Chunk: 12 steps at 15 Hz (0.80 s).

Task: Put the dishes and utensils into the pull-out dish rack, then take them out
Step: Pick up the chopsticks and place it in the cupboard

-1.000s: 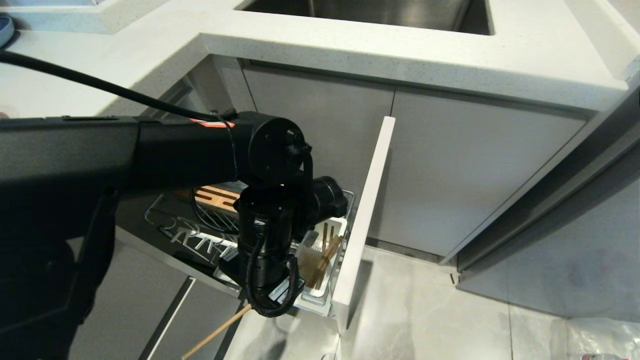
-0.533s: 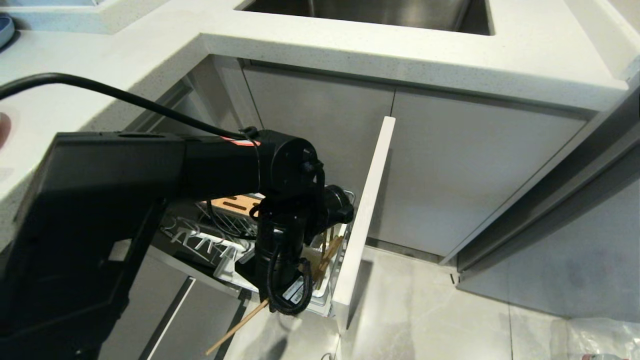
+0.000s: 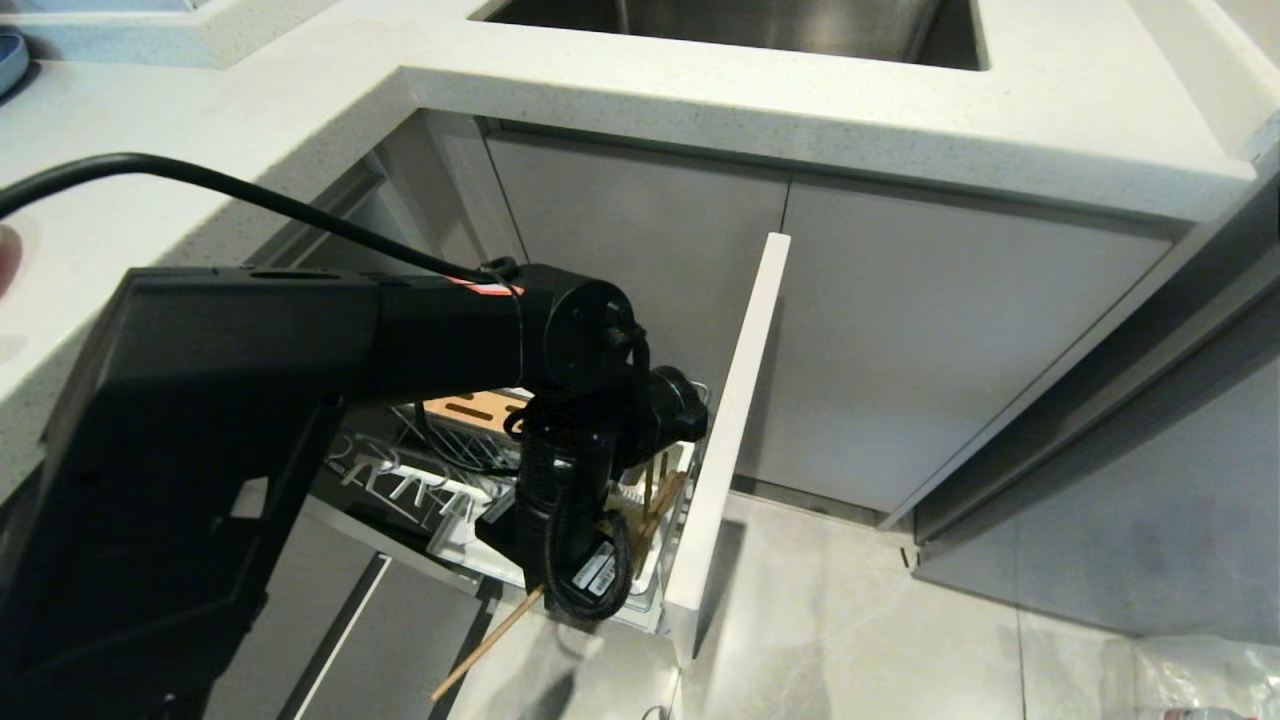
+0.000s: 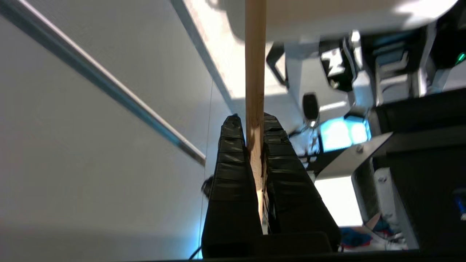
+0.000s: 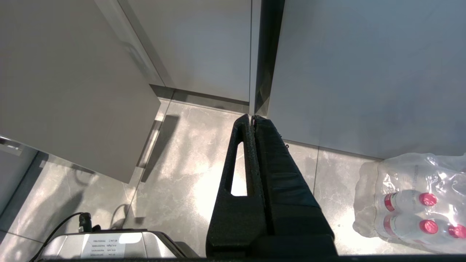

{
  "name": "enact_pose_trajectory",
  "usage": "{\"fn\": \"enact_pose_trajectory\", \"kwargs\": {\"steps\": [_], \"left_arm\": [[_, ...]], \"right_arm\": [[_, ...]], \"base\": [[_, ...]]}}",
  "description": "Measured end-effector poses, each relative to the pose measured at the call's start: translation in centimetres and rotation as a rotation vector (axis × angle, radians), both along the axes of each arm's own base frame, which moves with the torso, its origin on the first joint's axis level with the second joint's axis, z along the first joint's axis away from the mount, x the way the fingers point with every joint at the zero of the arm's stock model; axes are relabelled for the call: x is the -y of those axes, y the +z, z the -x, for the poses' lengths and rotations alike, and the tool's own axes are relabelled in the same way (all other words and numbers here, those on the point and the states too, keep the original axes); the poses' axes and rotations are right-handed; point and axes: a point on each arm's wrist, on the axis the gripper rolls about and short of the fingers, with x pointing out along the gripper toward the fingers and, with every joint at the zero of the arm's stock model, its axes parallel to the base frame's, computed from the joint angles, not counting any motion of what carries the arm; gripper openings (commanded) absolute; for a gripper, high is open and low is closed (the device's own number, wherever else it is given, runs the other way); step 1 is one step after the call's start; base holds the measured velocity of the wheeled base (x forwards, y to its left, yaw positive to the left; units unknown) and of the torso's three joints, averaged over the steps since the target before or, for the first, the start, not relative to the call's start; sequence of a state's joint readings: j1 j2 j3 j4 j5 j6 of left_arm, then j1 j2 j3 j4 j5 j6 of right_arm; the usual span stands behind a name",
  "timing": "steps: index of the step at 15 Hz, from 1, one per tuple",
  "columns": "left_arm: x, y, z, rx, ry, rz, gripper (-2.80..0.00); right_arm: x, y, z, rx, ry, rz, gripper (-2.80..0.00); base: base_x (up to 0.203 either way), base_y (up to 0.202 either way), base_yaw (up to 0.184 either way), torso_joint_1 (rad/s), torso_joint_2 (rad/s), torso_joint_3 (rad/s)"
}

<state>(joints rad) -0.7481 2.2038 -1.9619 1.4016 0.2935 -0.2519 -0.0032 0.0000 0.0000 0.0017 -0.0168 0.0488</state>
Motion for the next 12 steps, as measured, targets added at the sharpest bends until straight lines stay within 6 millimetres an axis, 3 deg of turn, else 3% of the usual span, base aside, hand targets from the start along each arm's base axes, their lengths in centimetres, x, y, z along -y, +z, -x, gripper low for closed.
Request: {"fn": "enact_pose_trajectory", "kwargs": {"steps": [12], "left_arm": [[0.2, -1.2, -1.2, 0.008, 0.011, 0.007, -2.80]], "right_arm": [[0.0, 0.0, 0.0, 0.000, 0.000, 0.000, -2.80]], "base": [[0.000, 0.000, 0.000, 0.000, 0.00, 0.000]]}}
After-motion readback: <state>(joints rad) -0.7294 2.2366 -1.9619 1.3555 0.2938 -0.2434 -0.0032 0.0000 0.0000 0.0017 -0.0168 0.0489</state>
